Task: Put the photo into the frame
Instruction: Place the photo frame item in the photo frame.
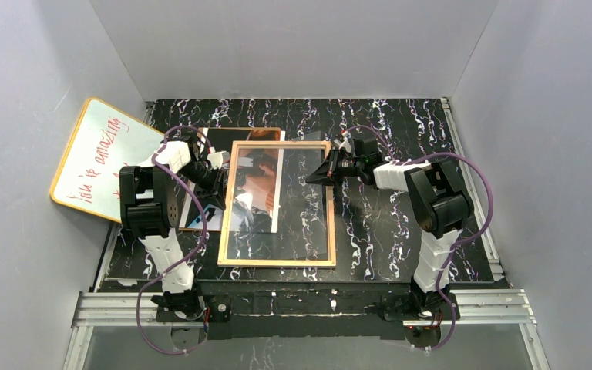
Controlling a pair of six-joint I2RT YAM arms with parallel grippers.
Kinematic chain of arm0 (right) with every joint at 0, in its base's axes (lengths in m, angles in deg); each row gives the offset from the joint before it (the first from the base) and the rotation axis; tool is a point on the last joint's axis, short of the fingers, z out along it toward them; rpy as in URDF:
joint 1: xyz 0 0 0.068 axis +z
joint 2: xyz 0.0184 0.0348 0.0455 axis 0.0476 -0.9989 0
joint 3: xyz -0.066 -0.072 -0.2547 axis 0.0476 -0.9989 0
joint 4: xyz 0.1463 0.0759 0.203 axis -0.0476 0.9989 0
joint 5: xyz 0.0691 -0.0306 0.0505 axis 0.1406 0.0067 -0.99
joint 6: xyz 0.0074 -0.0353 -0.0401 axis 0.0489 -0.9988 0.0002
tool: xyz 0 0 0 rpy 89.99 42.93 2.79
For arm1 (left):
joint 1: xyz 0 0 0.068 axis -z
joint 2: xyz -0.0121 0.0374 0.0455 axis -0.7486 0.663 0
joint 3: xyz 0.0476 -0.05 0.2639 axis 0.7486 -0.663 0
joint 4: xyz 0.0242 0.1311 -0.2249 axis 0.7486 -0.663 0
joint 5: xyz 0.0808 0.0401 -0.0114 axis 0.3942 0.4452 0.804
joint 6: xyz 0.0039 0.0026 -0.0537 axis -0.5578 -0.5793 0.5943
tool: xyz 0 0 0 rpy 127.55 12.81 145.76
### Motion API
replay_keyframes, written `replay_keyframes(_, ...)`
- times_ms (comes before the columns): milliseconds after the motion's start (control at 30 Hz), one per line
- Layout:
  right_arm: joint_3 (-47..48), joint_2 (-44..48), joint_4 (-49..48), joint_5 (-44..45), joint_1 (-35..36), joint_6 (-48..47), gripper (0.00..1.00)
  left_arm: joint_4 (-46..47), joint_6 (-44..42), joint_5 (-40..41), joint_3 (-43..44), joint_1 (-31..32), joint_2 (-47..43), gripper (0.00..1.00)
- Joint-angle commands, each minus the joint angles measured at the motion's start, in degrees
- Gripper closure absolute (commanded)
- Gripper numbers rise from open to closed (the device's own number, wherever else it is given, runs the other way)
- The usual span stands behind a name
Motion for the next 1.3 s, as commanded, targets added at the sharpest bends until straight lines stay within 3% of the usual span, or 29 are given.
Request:
replay_keyframes(0,-1.0,3.8,-5.9,0.9,0.6,0.7,0.99,0.9,-0.8,2.2,-1.8,1.1,1.3,1.00)
replay_keyframes(267,-4.4,5.1,-13.1,-0.1,0.6,3.7,0.99,1.1,-1.0,2.8,-1.8,1.0,1.4,1.00)
replay_keyframes(533,-3.6,3.1,-13.4,-0.7,0.7,4.9,0.99,1.0,-0.9,2.9,-1.7,1.2,1.4,1.00)
replay_keyframes(1267,0.2,-0.1,-2.5,1.4,0.7,-0.4,0.99,0.8,-1.1,3.1,-1.3,1.2,1.3,1.00)
